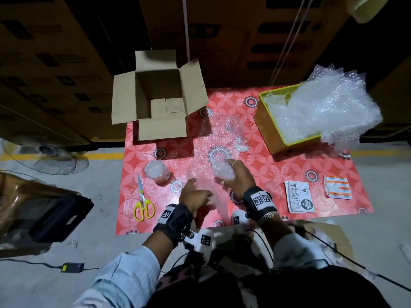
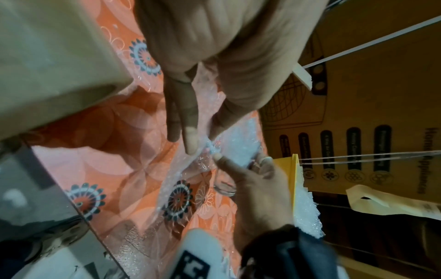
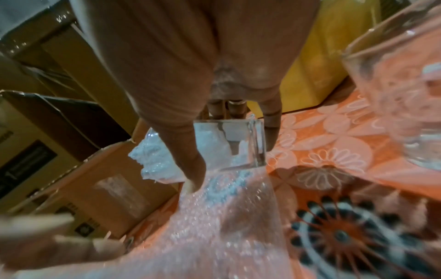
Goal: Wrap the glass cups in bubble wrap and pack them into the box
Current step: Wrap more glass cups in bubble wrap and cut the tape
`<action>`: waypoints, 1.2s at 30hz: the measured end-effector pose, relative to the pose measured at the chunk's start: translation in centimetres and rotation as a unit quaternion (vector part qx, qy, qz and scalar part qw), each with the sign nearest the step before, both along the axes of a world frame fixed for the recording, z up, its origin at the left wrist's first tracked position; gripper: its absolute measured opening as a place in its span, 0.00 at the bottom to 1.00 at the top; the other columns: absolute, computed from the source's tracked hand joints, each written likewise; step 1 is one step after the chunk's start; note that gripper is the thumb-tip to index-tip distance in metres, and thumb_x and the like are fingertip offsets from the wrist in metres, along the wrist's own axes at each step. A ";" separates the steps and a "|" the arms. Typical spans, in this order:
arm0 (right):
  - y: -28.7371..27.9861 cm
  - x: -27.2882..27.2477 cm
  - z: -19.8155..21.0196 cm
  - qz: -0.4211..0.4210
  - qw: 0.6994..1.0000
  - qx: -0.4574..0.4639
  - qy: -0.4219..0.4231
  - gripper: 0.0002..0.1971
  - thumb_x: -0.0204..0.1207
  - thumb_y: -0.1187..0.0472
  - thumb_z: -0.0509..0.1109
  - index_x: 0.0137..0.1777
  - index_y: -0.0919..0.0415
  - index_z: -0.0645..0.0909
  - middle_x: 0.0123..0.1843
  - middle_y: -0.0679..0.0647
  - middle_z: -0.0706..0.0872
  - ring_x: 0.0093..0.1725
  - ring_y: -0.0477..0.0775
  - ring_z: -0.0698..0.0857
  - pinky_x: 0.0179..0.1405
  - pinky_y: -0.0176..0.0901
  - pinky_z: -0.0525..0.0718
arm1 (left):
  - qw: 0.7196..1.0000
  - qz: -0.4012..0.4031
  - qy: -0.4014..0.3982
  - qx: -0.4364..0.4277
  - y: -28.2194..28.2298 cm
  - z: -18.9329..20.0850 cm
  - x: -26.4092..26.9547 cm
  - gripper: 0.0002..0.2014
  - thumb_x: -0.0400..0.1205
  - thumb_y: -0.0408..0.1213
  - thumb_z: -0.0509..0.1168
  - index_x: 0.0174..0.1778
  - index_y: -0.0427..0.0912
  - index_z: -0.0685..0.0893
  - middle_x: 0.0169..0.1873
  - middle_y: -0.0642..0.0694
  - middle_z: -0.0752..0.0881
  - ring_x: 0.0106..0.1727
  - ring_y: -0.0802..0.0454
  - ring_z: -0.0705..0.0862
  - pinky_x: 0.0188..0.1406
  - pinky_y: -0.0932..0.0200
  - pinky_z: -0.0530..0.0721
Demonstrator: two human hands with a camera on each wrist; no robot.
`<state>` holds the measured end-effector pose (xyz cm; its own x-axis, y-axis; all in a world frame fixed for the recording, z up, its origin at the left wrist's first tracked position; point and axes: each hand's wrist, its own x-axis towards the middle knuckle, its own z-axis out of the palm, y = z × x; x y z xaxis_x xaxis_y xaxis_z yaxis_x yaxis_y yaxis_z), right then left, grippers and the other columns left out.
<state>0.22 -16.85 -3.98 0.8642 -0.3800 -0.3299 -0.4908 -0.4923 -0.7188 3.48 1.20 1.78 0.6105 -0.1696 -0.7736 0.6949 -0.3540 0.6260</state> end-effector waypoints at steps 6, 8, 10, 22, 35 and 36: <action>2.3 -1.0 -2.5 0.027 0.999 -0.006 0.034 0.39 0.72 0.58 0.84 0.82 0.48 0.71 0.79 0.46 0.75 0.78 0.50 0.74 0.79 0.51 0.76 | 0.997 -0.002 0.060 -0.052 3.1 0.4 -0.2 0.18 0.80 0.14 0.67 0.66 0.28 0.78 0.44 0.29 0.88 0.32 0.39 0.89 0.28 0.47 0.91; 2.7 -1.1 -3.5 0.036 0.998 -0.015 0.045 0.39 0.74 0.63 0.82 0.83 0.47 0.70 0.80 0.47 0.74 0.80 0.51 0.72 0.80 0.53 0.75 | 0.998 -0.034 0.041 -0.036 3.8 0.4 0.0 0.17 0.77 0.16 0.70 0.62 0.27 0.81 0.43 0.28 0.90 0.34 0.37 0.90 0.33 0.45 0.93; 2.8 -1.3 -4.0 0.038 0.998 -0.023 0.049 0.38 0.74 0.71 0.78 0.82 0.49 0.71 0.80 0.49 0.74 0.80 0.54 0.73 0.79 0.55 0.76 | 0.998 -0.063 -0.001 -0.002 4.1 -0.2 0.6 0.26 0.63 0.26 0.78 0.59 0.32 0.87 0.45 0.31 0.93 0.41 0.36 0.91 0.49 0.40 0.93; 1.9 -3.0 -3.1 -0.035 0.998 -0.013 0.057 0.35 0.72 0.76 0.79 0.79 0.62 0.75 0.72 0.53 0.78 0.70 0.54 0.80 0.74 0.41 0.79 | 0.950 -0.273 -0.127 0.086 3.6 -1.1 4.3 0.24 0.66 0.18 0.75 0.57 0.40 0.90 0.36 0.44 0.91 0.36 0.42 0.89 0.39 0.46 0.91; 2.5 -3.9 -3.5 -0.059 0.998 -0.001 -0.005 0.23 0.75 0.75 0.76 0.69 0.61 0.82 0.64 0.53 0.81 0.60 0.51 0.85 0.68 0.44 0.85 | 0.810 -0.467 -0.325 0.143 3.7 -2.2 7.5 0.16 0.65 0.28 0.82 0.26 0.52 0.83 0.28 0.57 0.85 0.35 0.51 0.84 0.36 0.57 0.82; 2.5 -4.0 -3.4 -0.055 0.998 -0.004 -0.003 0.23 0.75 0.75 0.76 0.69 0.61 0.82 0.63 0.53 0.81 0.60 0.51 0.85 0.68 0.44 0.85 | 0.797 -0.479 -0.342 0.133 3.8 -2.4 7.7 0.18 0.65 0.29 0.82 0.24 0.53 0.81 0.30 0.56 0.84 0.37 0.50 0.84 0.37 0.55 0.84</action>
<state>-3.73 -14.31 -7.34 0.8193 -0.4754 -0.3207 -0.5376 -0.4421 -0.7180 11.19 5.04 -0.66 0.5937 -0.6972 -0.4018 -0.4469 -0.7009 0.5559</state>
